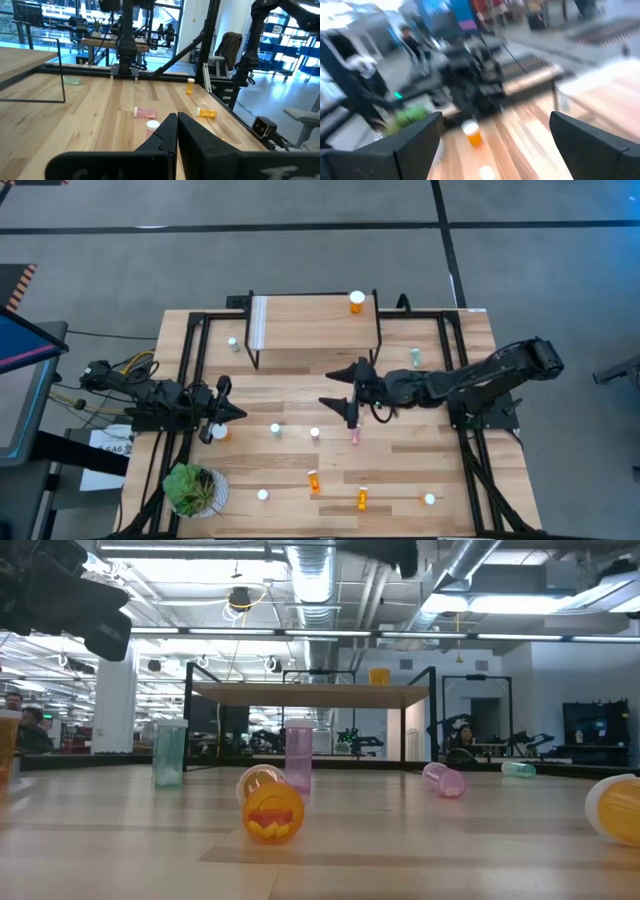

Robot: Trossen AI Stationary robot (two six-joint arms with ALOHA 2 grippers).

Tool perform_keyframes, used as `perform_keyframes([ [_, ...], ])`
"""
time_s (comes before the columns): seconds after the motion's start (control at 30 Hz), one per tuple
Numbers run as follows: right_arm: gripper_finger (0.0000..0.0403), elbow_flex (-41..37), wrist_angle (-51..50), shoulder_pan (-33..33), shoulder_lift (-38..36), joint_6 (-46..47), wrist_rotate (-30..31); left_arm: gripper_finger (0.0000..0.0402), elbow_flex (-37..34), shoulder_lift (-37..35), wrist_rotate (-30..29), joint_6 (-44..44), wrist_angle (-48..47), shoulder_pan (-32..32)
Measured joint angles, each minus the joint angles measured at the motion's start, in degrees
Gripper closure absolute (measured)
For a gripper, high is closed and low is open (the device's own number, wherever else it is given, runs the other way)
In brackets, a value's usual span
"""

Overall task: Pick and place medicine bottles onto shelf by color
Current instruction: Put the large orange pill bottle on the shelf aligned with the other large orange pill bottle

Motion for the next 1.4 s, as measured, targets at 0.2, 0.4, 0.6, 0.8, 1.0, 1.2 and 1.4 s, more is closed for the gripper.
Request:
perform_keyframes([
  [0.2,0.0012,0.0,-3.2,-0.8,-0.2,2.1,-0.6,0.0401,0.0,0.0,0.0,0.0,0.0,0.0],
  [0.4,0.0012,-0.1,-3.3,-1.1,0.0,3.1,-2.3,0.0401,0.0,0.0,0.0,0.0,0.0,0.0],
  [0.6,0.0012,-0.1,-1.0,-1.0,-0.1,7.2,-2.5,0.0401,0.0,0.0,0.0,0.0,0.0,0.0],
  [0.8,0.0012,-0.1,-3.2,-1.9,0.1,9.6,-2.3,0.0401,0.0,0.0,0.0,0.0,0.0,0.0],
  [1.0,0.0012,-0.1,-4.9,-1.9,0.1,9.6,-2.2,0.0401,0.0,0.0,0.0,0.0,0.0,0.0],
  [1.2,0.0012,-0.1,-0.9,-1.9,0.1,4.2,-2.1,0.0401,0.0,0.0,0.0,0.0,0.0,0.0],
  [1.4,0.0012,-0.1,9.2,3.2,-0.1,-21.4,-3.7,0.0401,0.0,0.0,0.0,0.0,0.0,0.0],
])
